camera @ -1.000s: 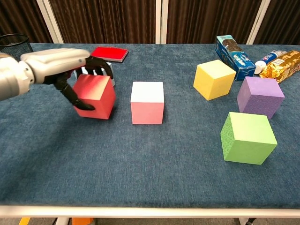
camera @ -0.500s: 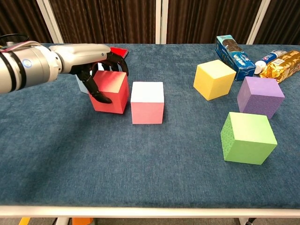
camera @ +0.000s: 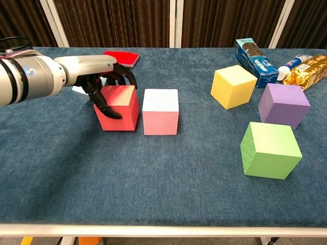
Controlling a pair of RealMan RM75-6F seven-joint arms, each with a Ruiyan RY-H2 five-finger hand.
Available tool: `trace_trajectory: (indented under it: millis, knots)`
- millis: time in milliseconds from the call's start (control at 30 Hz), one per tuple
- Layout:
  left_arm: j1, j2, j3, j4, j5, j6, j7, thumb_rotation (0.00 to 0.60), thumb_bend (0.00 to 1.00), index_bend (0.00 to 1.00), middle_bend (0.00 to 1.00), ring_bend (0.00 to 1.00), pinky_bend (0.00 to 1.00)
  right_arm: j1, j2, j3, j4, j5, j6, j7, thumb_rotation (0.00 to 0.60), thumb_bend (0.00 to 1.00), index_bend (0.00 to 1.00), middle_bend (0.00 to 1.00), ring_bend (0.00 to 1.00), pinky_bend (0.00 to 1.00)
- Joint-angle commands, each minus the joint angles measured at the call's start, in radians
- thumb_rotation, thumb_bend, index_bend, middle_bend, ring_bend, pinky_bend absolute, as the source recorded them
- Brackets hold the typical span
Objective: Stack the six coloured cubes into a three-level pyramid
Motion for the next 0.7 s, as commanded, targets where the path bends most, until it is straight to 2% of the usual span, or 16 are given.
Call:
trace_trajectory:
  millis: [33, 533, 700]
  knots:
    - [-0.009, -0.010, 0.005, -0.016, -0.024, 0.044, 0.015, 0.600, 0.29, 0.24, 0.63, 0.34, 0.44, 0.001, -0.002, -0.001, 0.002, -0.004, -0.001, 0.002, 0.600, 0.06, 0.00, 0.00, 0.00, 0.00]
    - [-0.049, -0.095, 0.005, 0.015, -0.070, 0.112, 0.040, 0.600, 0.29, 0.23, 0.61, 0.34, 0.43, -0.010, 0.001, -0.008, 0.025, -0.001, 0.000, 0.033, 0.600, 0.06, 0.00, 0.00, 0.00, 0.00]
    - [-0.054, -0.094, 0.004, 0.011, -0.077, 0.113, 0.038, 0.600, 0.26, 0.22, 0.56, 0.34, 0.43, -0.010, -0.002, -0.009, 0.034, 0.002, -0.007, 0.042, 0.600, 0.06, 0.00, 0.00, 0.00, 0.00]
